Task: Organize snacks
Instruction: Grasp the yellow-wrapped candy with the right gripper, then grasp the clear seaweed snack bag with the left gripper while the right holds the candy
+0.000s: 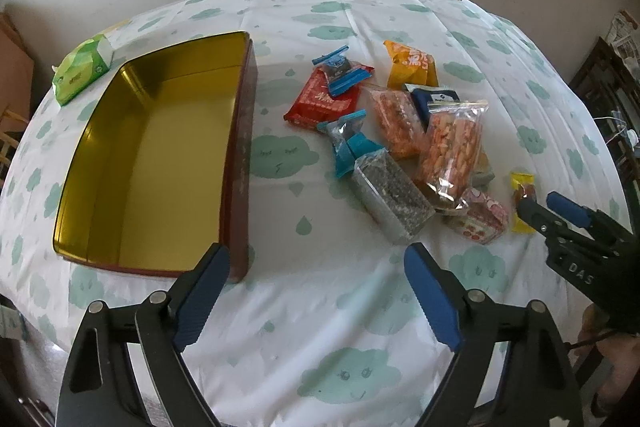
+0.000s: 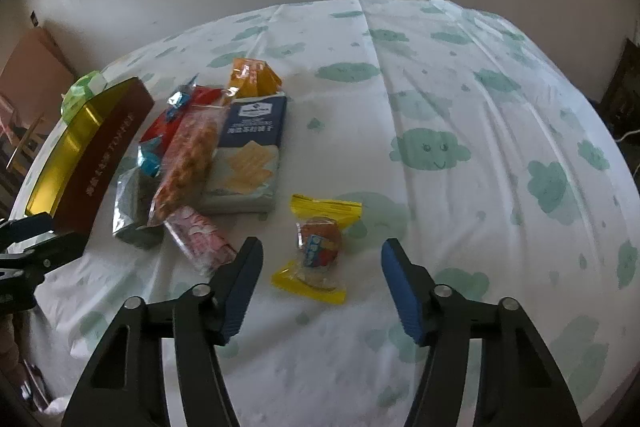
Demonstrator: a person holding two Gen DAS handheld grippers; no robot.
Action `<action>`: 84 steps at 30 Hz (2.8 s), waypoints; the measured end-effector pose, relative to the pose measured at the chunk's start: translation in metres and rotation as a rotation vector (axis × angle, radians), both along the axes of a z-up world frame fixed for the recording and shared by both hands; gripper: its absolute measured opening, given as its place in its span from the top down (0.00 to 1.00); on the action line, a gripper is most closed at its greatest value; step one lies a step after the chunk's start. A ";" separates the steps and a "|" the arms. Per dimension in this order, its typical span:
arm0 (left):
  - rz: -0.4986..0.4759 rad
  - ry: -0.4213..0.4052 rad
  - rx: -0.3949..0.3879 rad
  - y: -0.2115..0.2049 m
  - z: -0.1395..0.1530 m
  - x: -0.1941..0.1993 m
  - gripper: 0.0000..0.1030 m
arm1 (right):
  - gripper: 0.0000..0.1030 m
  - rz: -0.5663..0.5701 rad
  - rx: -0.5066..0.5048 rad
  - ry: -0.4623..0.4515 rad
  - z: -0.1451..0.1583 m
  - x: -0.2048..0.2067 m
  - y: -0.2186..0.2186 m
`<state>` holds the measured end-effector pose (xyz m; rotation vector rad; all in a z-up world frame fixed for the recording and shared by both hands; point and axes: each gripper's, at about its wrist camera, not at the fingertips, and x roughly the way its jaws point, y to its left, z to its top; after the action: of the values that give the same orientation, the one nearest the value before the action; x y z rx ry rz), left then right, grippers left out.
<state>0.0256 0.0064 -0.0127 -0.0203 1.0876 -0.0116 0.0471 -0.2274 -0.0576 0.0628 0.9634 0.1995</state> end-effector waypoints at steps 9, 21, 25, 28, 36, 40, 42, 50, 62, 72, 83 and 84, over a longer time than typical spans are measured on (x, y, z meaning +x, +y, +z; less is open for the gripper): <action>-0.014 0.006 0.000 -0.006 0.000 0.010 0.27 | 0.59 0.013 0.008 0.001 -0.007 0.010 0.002; -0.031 0.026 -0.017 -0.018 0.000 0.019 0.28 | 0.73 0.050 0.047 -0.024 -0.011 0.012 0.001; -0.029 0.022 -0.006 -0.018 0.002 0.020 0.28 | 0.73 0.060 0.081 -0.032 -0.012 0.011 -0.003; -0.021 0.020 -0.004 -0.016 0.003 0.021 0.28 | 0.75 0.072 0.097 -0.033 -0.012 0.010 -0.003; -0.027 0.047 -0.027 -0.014 0.002 0.028 0.28 | 0.76 0.055 0.024 -0.075 -0.004 0.007 -0.002; -0.014 0.077 -0.069 -0.012 0.000 0.036 0.29 | 0.76 0.002 0.006 -0.072 -0.003 0.010 -0.021; -0.004 0.089 -0.087 -0.012 0.001 0.040 0.31 | 0.76 -0.018 -0.008 -0.074 -0.003 0.011 -0.028; 0.065 0.177 -0.162 -0.012 -0.008 0.059 0.42 | 0.76 -0.067 0.004 -0.042 -0.009 0.015 -0.047; 0.095 0.200 -0.166 -0.018 -0.023 0.072 0.57 | 0.76 -0.060 -0.001 -0.028 -0.011 0.016 -0.047; 0.056 0.185 -0.147 -0.023 -0.033 0.070 0.77 | 0.76 -0.059 -0.016 -0.017 -0.012 0.017 -0.044; 0.013 0.187 -0.163 -0.015 -0.024 0.057 0.78 | 0.75 -0.065 -0.051 -0.010 -0.012 0.018 -0.039; 0.004 0.184 -0.172 -0.015 -0.020 0.055 0.78 | 0.75 -0.064 -0.059 -0.009 -0.012 0.018 -0.038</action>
<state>0.0802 -0.0083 -0.0332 -0.1816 1.2677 -0.1013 0.0652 -0.2658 -0.0699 0.0381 0.9565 0.1126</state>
